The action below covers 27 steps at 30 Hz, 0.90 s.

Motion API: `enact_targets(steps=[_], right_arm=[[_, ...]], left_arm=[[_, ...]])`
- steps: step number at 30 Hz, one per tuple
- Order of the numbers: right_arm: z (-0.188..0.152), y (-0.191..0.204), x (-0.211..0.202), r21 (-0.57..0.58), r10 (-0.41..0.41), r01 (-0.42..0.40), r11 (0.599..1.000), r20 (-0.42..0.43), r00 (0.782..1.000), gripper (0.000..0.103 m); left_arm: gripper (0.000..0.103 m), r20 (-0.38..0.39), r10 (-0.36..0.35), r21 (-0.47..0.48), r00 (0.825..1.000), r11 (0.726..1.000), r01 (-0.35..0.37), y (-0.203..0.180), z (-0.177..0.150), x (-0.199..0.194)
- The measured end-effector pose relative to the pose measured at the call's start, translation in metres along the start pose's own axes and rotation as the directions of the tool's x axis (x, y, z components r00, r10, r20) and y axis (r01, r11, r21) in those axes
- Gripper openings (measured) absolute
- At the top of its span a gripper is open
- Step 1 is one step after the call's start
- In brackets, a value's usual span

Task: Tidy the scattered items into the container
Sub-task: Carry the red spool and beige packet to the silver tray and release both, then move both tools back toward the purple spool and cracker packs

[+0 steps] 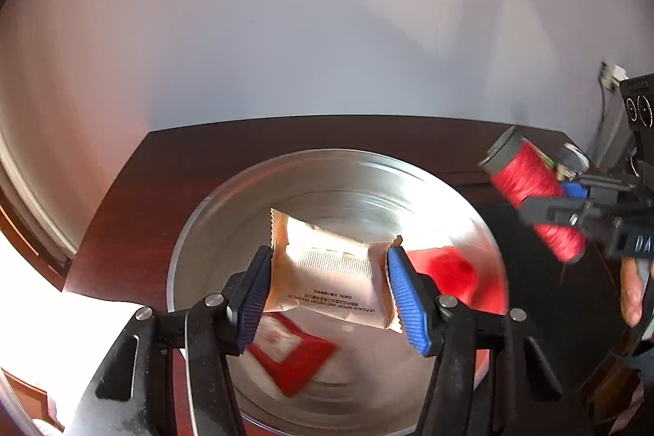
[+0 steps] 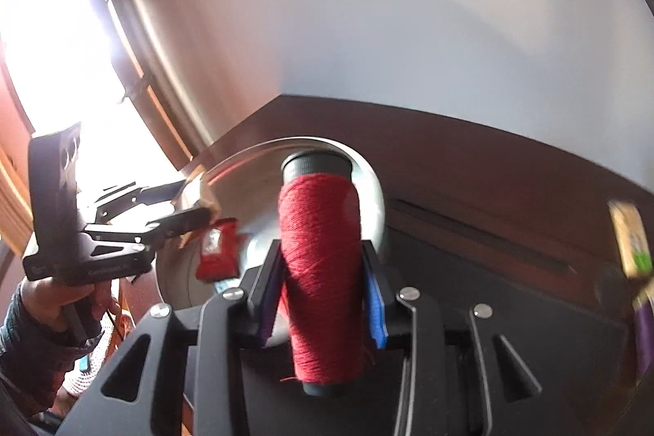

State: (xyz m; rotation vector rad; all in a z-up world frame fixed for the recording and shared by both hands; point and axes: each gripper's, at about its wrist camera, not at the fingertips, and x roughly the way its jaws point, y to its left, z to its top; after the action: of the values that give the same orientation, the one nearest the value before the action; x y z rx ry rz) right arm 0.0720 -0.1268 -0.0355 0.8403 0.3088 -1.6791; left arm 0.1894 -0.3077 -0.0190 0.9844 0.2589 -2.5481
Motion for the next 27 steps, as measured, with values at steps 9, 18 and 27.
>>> enact_targets(steps=[9,18,27], right_arm=[[0.029,0.032,0.077,-0.071,-0.080,0.076,0.995,-0.054,0.995,0.041],[0.013,0.026,0.063,-0.038,-0.037,0.036,0.999,-0.014,0.999,0.053],[-0.020,0.014,0.014,0.065,-0.026,0.020,0.998,0.082,0.996,0.058]], left_arm=[[0.071,-0.040,0.014,-0.107,0.999,0.994,-0.018,0.046,0.006,0.045],[0.084,-0.037,0.020,-0.126,0.999,0.992,-0.025,0.056,0.000,0.047],[0.087,0.047,-0.011,-0.175,0.999,0.984,0.019,0.050,0.004,0.017]])
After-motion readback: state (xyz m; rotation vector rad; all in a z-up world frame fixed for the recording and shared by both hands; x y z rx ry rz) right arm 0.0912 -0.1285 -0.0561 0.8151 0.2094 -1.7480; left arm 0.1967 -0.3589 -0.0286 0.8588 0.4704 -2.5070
